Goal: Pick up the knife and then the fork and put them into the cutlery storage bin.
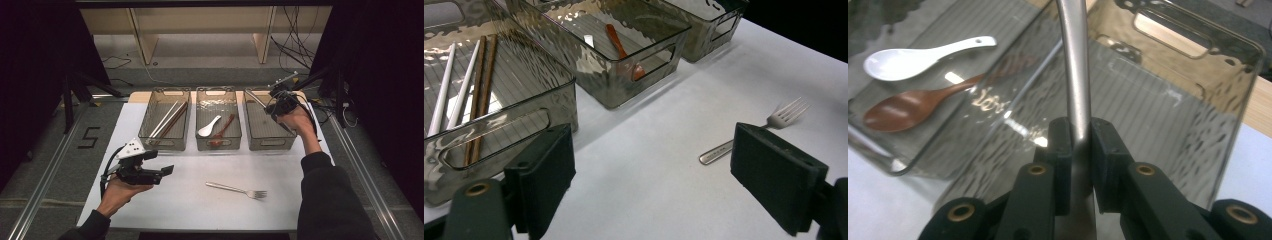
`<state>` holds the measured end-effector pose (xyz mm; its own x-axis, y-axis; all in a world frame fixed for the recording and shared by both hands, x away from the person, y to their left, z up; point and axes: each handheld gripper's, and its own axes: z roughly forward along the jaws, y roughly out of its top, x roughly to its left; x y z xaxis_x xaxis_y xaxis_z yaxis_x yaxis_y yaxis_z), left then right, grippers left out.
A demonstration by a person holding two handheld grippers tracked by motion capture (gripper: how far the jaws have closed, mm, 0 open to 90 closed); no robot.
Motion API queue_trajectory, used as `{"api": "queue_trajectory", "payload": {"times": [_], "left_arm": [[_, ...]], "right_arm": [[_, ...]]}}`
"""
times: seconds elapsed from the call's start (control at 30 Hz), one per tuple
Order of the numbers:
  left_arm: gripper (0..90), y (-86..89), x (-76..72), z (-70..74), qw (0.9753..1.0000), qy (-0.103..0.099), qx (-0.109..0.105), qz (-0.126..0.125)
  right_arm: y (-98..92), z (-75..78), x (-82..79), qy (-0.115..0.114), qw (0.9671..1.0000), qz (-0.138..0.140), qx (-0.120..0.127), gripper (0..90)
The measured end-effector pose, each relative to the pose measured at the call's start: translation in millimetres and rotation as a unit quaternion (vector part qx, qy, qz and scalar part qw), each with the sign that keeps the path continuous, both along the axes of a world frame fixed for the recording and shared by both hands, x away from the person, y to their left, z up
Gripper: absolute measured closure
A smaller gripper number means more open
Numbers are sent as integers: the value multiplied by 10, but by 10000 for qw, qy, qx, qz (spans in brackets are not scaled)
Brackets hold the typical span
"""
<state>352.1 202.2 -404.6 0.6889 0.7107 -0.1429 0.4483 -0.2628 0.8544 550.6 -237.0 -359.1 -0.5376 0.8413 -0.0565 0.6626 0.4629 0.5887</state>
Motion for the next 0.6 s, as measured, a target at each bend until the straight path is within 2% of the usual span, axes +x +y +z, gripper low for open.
{"api": "queue_trajectory", "payload": {"times": [0.2, 0.6], "left_arm": [[173, 2, 3, 2, 10000, -24, -14, -3], [172, -4, 7, 4, 10000, -16, -36, -18]], "right_arm": [[-20, -29, 111, 84, 9998, -166, -102, 808], [18, -154, 216, 257, 9990, -274, -258, 806]]}}
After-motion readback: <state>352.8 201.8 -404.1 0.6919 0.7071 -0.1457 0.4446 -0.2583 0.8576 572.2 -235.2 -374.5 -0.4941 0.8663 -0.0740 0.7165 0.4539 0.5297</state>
